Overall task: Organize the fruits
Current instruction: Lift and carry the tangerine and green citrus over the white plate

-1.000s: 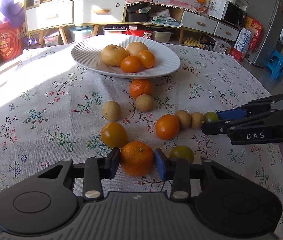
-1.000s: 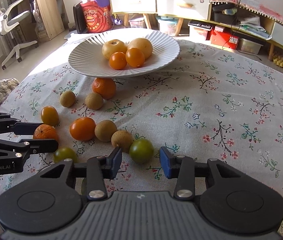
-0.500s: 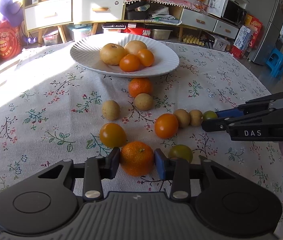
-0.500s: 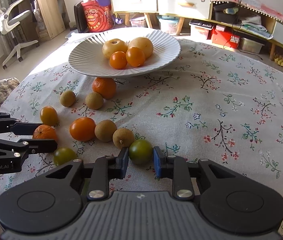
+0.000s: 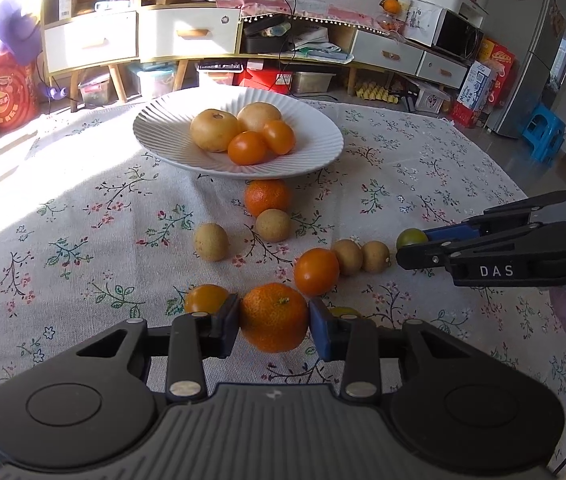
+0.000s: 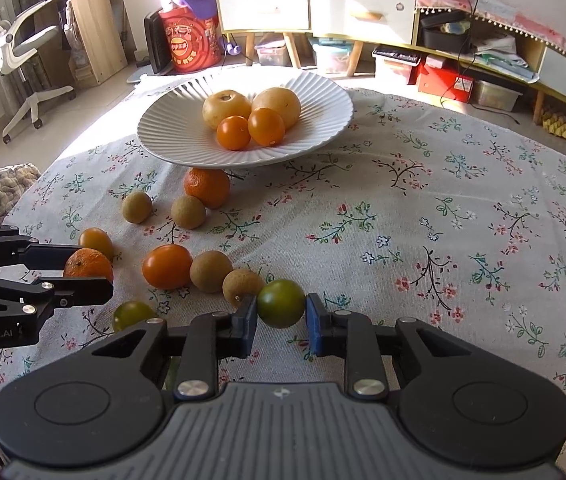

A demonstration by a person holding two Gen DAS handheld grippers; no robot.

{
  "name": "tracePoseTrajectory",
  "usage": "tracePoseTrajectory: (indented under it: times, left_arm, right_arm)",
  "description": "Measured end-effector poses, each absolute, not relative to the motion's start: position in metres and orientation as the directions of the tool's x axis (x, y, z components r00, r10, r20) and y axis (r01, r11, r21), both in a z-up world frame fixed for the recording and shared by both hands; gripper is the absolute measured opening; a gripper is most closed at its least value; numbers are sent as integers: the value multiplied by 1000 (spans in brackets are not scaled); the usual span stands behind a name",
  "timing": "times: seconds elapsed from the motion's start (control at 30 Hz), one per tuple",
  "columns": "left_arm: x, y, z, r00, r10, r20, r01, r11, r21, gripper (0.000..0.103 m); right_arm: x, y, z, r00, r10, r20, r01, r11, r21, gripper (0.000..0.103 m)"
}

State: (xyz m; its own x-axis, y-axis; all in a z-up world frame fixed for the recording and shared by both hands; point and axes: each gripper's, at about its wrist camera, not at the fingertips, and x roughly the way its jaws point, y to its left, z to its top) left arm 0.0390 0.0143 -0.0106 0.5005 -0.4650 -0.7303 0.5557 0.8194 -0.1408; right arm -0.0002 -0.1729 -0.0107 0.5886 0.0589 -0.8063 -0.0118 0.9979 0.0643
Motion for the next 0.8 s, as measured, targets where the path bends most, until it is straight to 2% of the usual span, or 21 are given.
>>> tracePoseTrajectory:
  times: [0.8]
  left_arm:
    - [67,-24,23,589,-489,-643,517,840,-165,24]
  right_arm:
    - [29,-194,29,656,79,-750,58,986,155,23]
